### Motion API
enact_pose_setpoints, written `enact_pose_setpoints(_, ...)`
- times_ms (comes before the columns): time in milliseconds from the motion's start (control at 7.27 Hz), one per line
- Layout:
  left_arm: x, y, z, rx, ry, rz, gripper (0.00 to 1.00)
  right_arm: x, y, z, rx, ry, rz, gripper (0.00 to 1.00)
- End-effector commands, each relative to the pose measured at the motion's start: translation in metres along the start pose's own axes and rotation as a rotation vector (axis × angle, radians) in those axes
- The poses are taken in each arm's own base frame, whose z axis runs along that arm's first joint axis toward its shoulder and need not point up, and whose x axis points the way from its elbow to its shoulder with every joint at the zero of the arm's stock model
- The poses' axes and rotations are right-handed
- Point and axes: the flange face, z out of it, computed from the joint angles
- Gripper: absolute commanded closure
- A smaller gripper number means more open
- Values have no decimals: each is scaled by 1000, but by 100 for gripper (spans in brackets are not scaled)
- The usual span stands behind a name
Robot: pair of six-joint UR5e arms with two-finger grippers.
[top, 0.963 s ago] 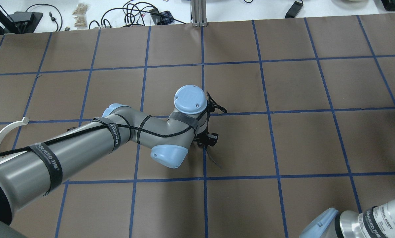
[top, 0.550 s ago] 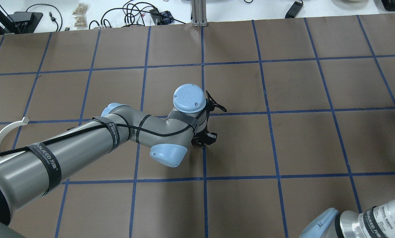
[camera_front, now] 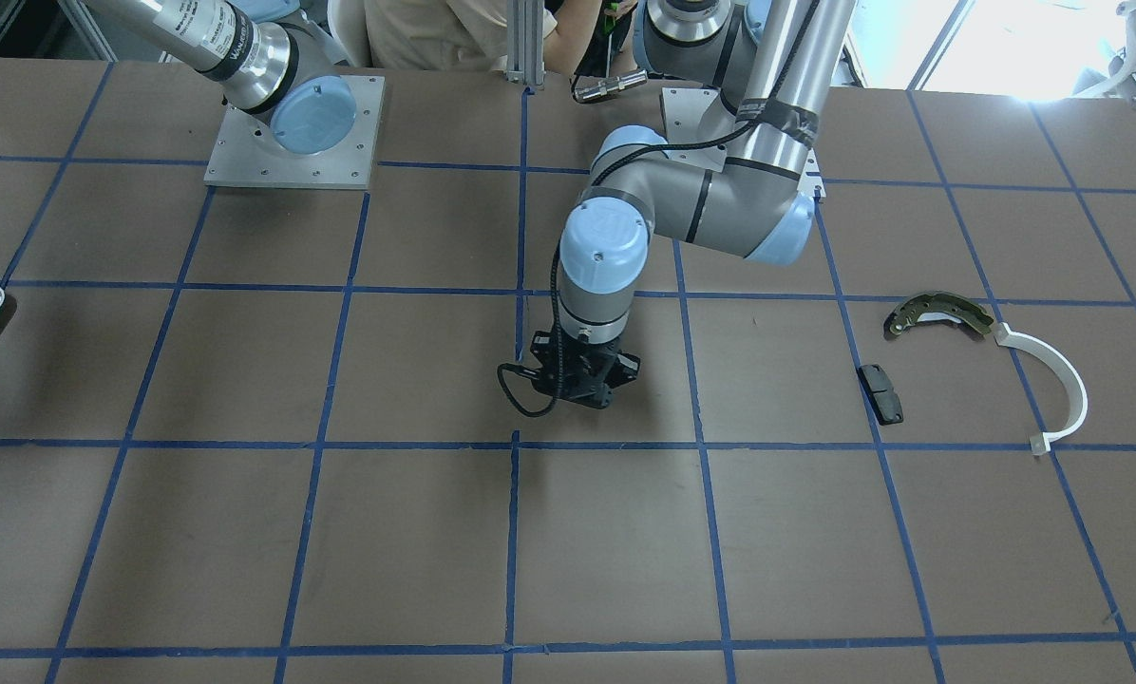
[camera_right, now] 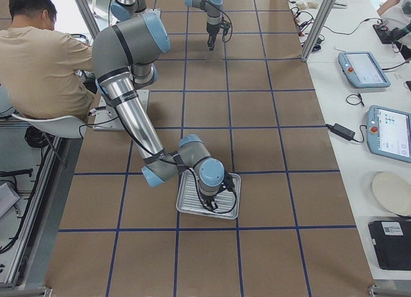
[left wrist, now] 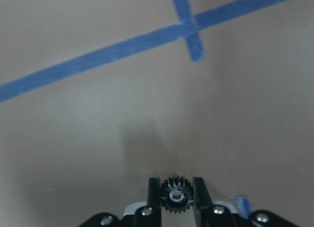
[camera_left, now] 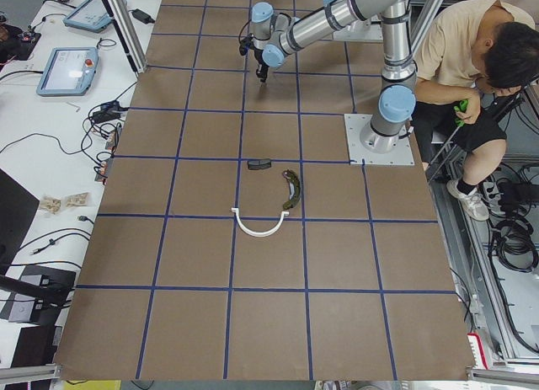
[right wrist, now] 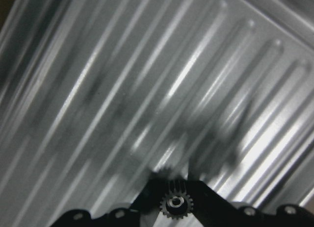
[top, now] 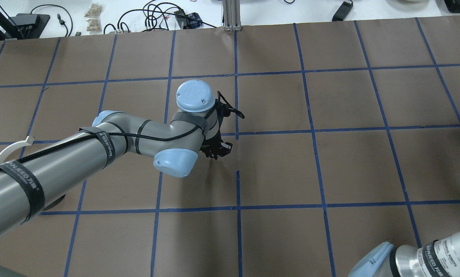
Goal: Place bearing gear from tray to pile
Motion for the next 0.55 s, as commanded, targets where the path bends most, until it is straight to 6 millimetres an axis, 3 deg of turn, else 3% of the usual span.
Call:
enact_pose_setpoints(0,-99,-11,-18,-16,-7,-35,100,-24,-40,-36,-2,35,13,100)
enact_pose_setpoints(138,-133,-8,-30,-17,-7,-23,100,-68,-85,-41,-29,17,7,100)
enact_pose_setpoints(275,-163,-1,-39,-41,-71,-17,100,-136,-129,-35,-41,-13,46,100)
enact_pose_setpoints(412,-184,6,-49,-56,-75,-53,100,-207,-159,-42,-33,-16,113,100)
